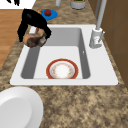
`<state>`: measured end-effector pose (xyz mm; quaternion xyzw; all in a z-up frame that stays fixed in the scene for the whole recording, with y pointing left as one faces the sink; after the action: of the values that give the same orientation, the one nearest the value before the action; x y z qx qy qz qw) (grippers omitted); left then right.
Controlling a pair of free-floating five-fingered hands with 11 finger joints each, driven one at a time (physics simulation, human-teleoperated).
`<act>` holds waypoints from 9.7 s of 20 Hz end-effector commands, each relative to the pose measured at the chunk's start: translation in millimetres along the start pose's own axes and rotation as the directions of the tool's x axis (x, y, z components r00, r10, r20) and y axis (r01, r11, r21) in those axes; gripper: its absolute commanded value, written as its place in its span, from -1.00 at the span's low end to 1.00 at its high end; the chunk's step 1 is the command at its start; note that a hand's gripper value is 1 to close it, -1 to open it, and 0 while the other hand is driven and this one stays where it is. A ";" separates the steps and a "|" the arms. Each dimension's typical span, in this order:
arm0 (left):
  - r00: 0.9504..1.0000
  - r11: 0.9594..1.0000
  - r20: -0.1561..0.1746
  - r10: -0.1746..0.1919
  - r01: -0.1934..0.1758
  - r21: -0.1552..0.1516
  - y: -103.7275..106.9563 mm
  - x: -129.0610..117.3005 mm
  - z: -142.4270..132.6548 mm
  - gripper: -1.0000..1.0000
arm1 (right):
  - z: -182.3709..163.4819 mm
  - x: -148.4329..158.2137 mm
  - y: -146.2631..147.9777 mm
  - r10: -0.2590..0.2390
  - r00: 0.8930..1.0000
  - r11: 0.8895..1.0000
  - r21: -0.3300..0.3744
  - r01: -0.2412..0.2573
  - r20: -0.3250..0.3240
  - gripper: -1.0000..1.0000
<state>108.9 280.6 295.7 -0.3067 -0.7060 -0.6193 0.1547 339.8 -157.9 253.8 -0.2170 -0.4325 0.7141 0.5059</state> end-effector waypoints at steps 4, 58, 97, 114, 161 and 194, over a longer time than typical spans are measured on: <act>1.000 1.000 0.000 0.000 0.000 0.000 0.0 0.0 0.0 0.00 | 45.4 -4.0 -24.3 0.007 0.999 0.997 -0.073 -0.011 -0.051 1.00; 1.000 1.000 0.000 0.000 0.000 0.000 0.0 0.0 0.0 0.00 | 161.8 48.7 32.4 0.026 0.987 0.994 -0.098 -0.042 -0.159 -1.00; 0.996 0.992 0.069 0.061 -0.053 -0.116 50.1 -155.3 159.5 -1.00 | 162.8 46.5 34.1 0.038 0.984 0.992 -0.109 -0.057 -0.176 0.00; 0.998 0.993 0.057 0.000 0.007 -0.117 48.2 -152.4 187.3 -1.00 | 162.8 46.5 34.1 0.037 0.984 0.992 -0.109 -0.057 -0.176 0.00; 0.969 0.956 0.122 -0.214 0.233 -0.179 -12.4 -237.4 263.5 -1.00 | 162.8 46.5 34.1 0.037 0.984 0.992 -0.109 -0.057 -0.176 0.00; 0.915 0.917 0.123 -0.384 0.393 -0.060 52.4 -238.1 265.2 -1.00 | 162.8 46.5 34.1 0.037 0.984 0.992 -0.109 -0.057 -0.176 0.00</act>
<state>370.0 482.6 134.9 -0.2052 -0.7351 -0.6461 -0.0069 181.5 -184.2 317.8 -0.3171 -0.4215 0.6784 0.5114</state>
